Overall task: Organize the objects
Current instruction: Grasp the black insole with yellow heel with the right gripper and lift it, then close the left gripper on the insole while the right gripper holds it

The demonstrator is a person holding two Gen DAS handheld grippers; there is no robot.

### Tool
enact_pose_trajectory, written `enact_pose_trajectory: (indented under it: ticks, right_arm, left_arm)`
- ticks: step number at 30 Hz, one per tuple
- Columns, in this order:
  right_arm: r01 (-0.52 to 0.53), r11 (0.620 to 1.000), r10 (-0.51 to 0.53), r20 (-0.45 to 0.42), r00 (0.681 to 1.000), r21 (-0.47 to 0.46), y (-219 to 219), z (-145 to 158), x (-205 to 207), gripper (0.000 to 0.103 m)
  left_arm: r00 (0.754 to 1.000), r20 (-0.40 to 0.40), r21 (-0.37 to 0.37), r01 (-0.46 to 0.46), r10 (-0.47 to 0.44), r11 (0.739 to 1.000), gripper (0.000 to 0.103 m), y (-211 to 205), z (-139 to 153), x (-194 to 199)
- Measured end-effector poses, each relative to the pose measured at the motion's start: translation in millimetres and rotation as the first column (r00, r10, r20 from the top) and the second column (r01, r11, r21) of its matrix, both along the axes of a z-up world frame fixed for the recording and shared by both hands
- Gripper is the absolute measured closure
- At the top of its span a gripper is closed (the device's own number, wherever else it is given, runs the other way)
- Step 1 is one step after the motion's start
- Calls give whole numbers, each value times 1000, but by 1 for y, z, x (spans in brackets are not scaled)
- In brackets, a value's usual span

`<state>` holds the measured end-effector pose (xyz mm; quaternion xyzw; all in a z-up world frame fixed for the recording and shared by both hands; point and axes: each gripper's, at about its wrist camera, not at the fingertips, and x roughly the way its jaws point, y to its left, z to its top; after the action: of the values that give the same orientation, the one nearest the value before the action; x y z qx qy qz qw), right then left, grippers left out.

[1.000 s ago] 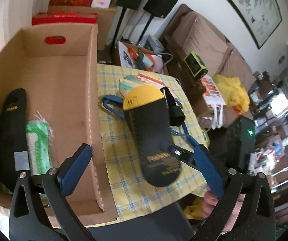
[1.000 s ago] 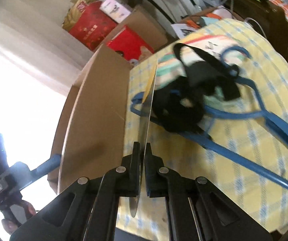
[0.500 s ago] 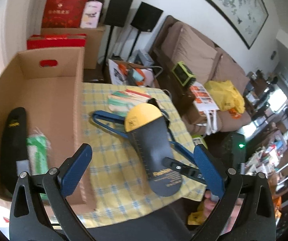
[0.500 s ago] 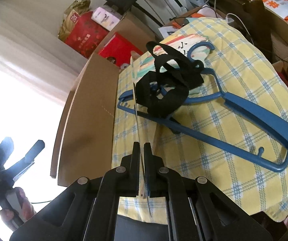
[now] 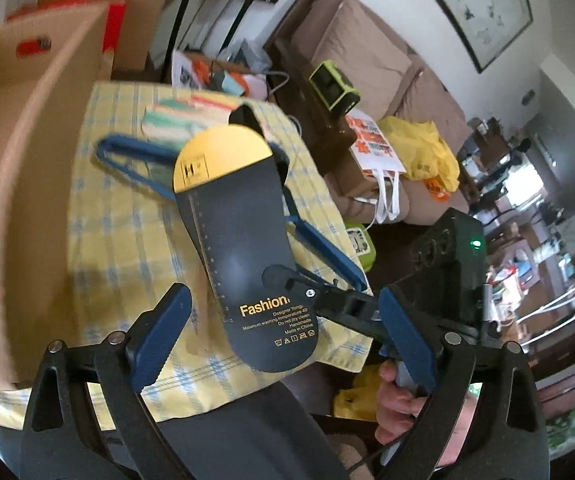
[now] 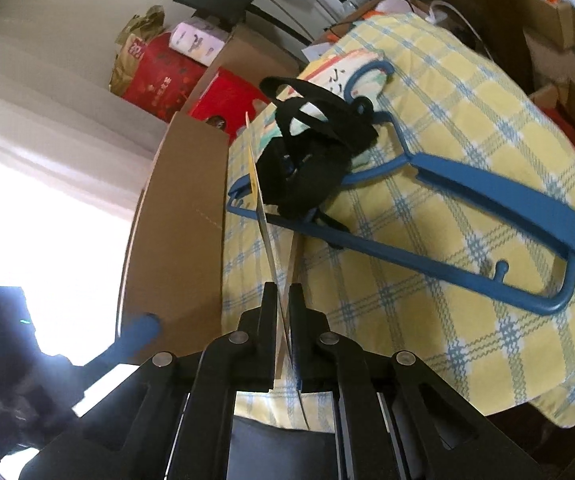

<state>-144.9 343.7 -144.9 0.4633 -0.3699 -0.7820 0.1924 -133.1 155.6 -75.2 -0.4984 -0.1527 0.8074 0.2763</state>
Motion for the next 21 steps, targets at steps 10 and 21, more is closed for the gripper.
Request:
enact_pose_trajectory:
  ticks: [10,21]
  right_arm:
    - [17,987,-9,51,999,-157,18,-13,3,98]
    - [-40,989,43,16,999,-142,4,0,14,98]
  left_arm:
    - [989,145,120,-62,44,991,8,-7,-39,-21]
    - [968,247,167,-81,38,983,12,2,-69,-43]
